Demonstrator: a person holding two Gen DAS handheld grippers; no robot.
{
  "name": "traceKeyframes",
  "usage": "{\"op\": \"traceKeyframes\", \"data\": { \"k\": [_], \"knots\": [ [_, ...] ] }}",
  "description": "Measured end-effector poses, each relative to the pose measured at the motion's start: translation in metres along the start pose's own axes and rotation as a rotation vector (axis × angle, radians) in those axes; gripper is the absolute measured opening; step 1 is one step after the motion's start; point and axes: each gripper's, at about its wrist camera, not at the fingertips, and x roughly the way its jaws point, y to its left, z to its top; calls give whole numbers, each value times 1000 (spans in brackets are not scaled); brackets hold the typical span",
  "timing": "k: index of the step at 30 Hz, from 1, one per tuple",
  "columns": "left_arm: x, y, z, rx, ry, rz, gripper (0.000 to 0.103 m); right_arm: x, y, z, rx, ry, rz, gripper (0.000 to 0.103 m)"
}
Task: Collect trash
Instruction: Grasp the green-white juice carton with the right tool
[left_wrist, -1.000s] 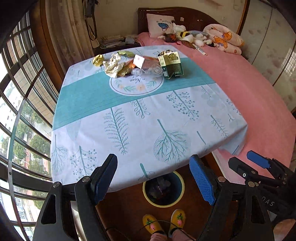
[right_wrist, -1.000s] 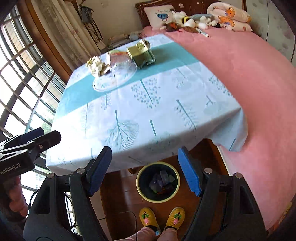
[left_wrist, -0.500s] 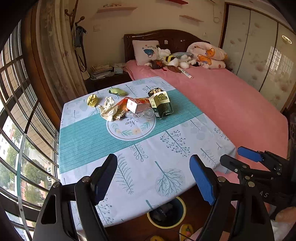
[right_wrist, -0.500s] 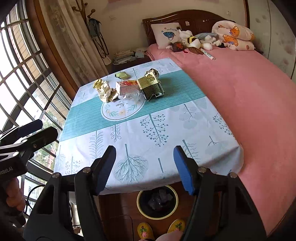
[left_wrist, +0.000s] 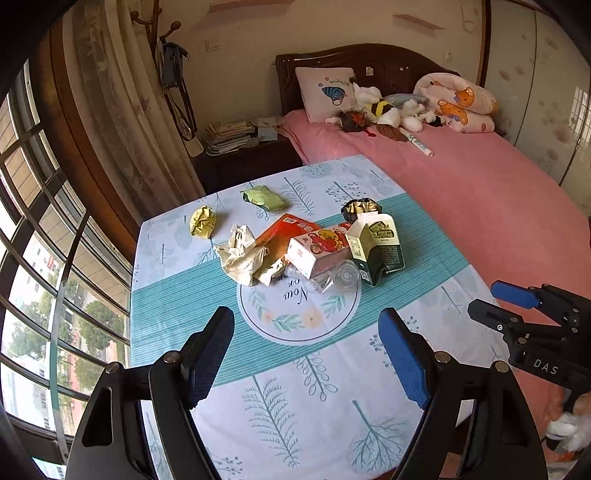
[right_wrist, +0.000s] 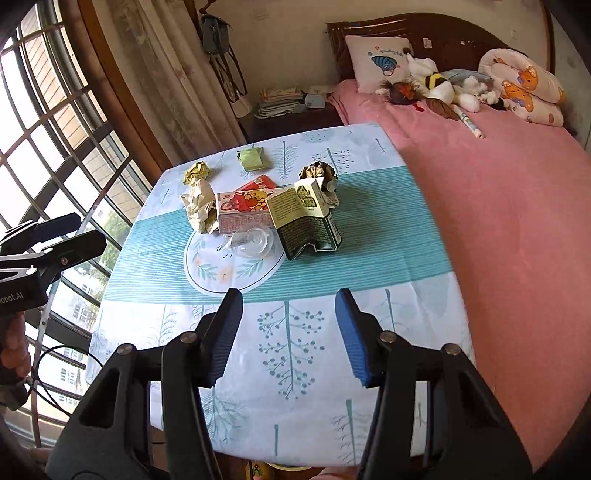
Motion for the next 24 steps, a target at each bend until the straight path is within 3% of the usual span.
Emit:
{"op": "traceKeyframes", "data": {
  "k": [9,18,20,22,24],
  "knots": [
    [103,-24,79,-8,128,85,82,118,-56,79,-116,133,139,48],
    [173,-34,104,33,248,118,82,211,-61,108,-160,243,265,48],
    [186,-35,108,49,275,124,82,221,-57,110,-173,244,297,38],
    [198,-35,110,57,299,118,82,228,-56,112,-187,260,341,18],
    [207,-35,111,59,320,108,82,226,-58,112,-180,266,375,18]
  ]
}}
